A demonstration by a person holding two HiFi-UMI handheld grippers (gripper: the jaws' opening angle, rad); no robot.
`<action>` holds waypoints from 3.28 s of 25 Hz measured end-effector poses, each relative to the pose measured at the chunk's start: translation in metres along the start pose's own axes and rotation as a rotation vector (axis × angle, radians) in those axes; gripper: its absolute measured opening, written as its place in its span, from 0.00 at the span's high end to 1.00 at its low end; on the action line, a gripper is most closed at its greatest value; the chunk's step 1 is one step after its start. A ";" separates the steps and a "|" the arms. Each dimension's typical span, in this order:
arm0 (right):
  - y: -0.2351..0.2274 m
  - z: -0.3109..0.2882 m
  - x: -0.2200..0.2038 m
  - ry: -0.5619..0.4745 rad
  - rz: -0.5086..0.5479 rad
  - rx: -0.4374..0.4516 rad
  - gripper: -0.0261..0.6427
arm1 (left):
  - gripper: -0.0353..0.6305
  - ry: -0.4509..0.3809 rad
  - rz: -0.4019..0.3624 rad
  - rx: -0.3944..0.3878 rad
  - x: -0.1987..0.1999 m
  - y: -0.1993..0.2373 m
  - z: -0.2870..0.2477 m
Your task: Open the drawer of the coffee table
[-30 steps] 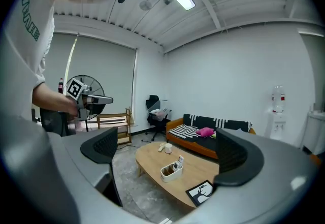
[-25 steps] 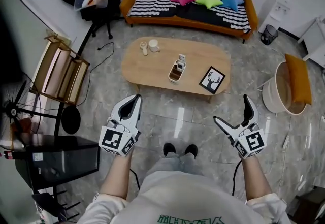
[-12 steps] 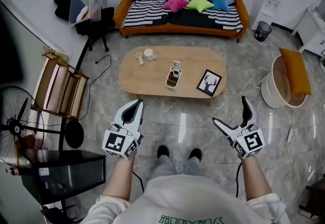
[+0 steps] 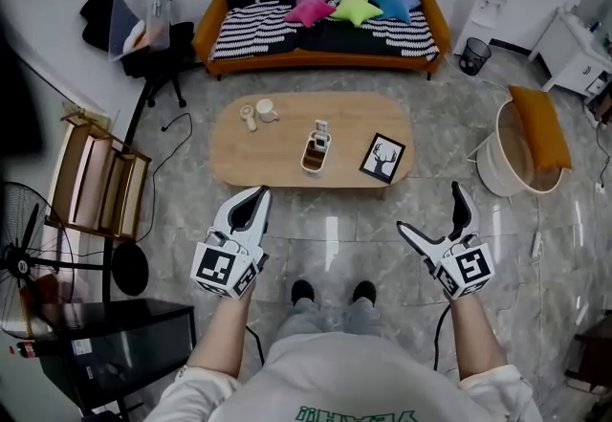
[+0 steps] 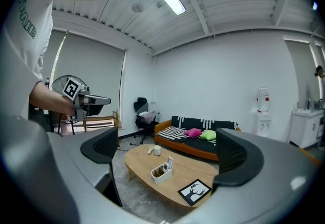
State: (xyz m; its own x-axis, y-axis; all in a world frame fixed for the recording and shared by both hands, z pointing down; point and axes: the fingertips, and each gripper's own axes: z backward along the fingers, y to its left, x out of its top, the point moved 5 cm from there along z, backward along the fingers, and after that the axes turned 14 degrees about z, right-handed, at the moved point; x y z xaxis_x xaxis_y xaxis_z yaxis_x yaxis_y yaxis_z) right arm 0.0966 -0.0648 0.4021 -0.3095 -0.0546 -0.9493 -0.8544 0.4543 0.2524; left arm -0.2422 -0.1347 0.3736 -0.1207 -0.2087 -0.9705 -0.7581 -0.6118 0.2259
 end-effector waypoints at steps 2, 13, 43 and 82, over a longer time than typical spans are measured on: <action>0.001 -0.002 0.003 -0.002 0.004 -0.001 0.08 | 0.95 0.007 -0.005 -0.006 0.001 0.002 -0.001; 0.001 -0.014 0.004 -0.015 0.002 0.001 0.08 | 0.95 0.010 -0.013 -0.010 0.007 0.009 -0.003; 0.010 -0.079 -0.135 0.142 -0.103 -0.012 0.08 | 0.95 0.050 0.039 0.017 -0.076 0.045 -0.038; 0.117 -0.314 -0.616 -0.382 -1.126 0.133 0.12 | 0.95 -0.001 -0.029 -0.047 -0.419 0.171 -0.149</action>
State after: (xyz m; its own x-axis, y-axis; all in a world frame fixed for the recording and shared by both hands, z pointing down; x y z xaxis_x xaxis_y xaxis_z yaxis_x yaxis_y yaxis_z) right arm 0.0563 -0.2572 1.0755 0.7486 -0.2232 -0.6243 -0.5087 0.4106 -0.7568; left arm -0.2262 -0.2652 0.8313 -0.0996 -0.1899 -0.9767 -0.7306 -0.6524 0.2014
